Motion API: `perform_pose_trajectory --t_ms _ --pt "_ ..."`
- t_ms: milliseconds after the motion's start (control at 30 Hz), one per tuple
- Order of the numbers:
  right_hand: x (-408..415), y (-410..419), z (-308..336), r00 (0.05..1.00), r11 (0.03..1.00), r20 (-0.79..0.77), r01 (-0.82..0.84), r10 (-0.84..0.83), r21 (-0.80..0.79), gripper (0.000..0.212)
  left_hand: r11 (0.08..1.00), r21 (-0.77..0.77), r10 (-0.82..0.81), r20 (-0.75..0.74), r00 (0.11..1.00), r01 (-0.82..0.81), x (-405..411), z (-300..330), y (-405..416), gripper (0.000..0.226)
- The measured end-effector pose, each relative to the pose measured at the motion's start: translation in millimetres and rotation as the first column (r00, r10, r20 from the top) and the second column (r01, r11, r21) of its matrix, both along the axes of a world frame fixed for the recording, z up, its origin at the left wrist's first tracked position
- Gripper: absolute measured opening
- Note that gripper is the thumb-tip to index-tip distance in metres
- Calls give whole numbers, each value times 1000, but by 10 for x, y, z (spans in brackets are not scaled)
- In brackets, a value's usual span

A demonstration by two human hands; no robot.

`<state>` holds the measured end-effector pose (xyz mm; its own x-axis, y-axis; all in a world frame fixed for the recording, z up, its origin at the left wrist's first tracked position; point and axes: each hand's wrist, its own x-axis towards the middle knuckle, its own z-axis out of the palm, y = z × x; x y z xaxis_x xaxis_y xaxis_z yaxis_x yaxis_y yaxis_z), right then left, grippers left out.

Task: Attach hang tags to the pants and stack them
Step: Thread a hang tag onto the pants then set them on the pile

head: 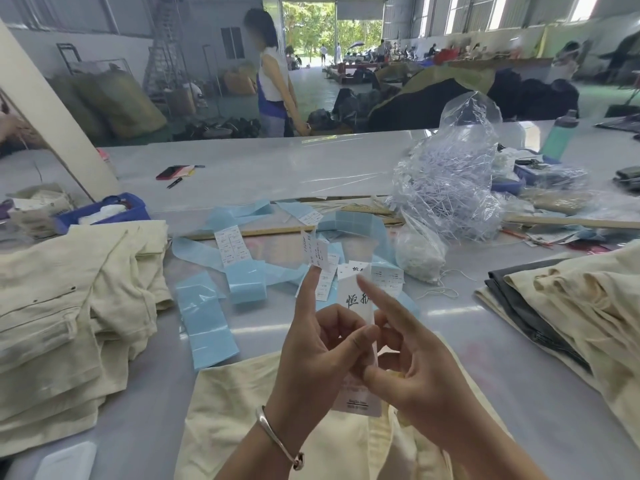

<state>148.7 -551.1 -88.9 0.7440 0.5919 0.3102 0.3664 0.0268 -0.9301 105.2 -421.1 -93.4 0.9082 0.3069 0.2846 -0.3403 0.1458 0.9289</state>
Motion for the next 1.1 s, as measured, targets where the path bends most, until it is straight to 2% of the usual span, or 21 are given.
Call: perform_pose_trajectory --t_ms 167,333,433,533,667,800,867,967,1033,1100 --pt "35 15 -66 987 999 -150 54 -53 -1 66 995 36 90 -20 996 -89 -30 -26 20 79" --pt "98 1 -116 949 992 -290 126 -126 -17 73 966 33 255 35 966 -256 -111 93 121 36" --pt "103 -10 -100 920 996 -384 92 -79 16 76 946 85 307 67 949 -312 -179 216 176 19" --pt "84 -9 -69 876 992 -483 62 0 111 79 953 159 255 26 967 -256 -241 284 161 11" --pt "31 15 -9 895 987 -444 36 38 156 84 956 231 203 -80 976 -179 -283 272 96 14" --pt "-2 41 26 910 981 -413 113 -39 156 87 964 136 236 -46 971 -228 -309 299 106 10" --pt "-36 58 31 943 975 -293 196 -160 100 91 954 133 272 7 962 -270 -310 330 117 20" --pt "-105 87 18 953 953 26 302 -302 -5 108 868 383 328 37 944 -317 -295 318 95 64" --pt "-139 112 -2 945 951 126 308 -302 -34 112 837 470 302 32 953 -281 -292 297 46 89" --pt "-158 136 -5 943 947 157 310 -295 -85 111 851 477 228 39 973 -218 -270 263 -6 101"
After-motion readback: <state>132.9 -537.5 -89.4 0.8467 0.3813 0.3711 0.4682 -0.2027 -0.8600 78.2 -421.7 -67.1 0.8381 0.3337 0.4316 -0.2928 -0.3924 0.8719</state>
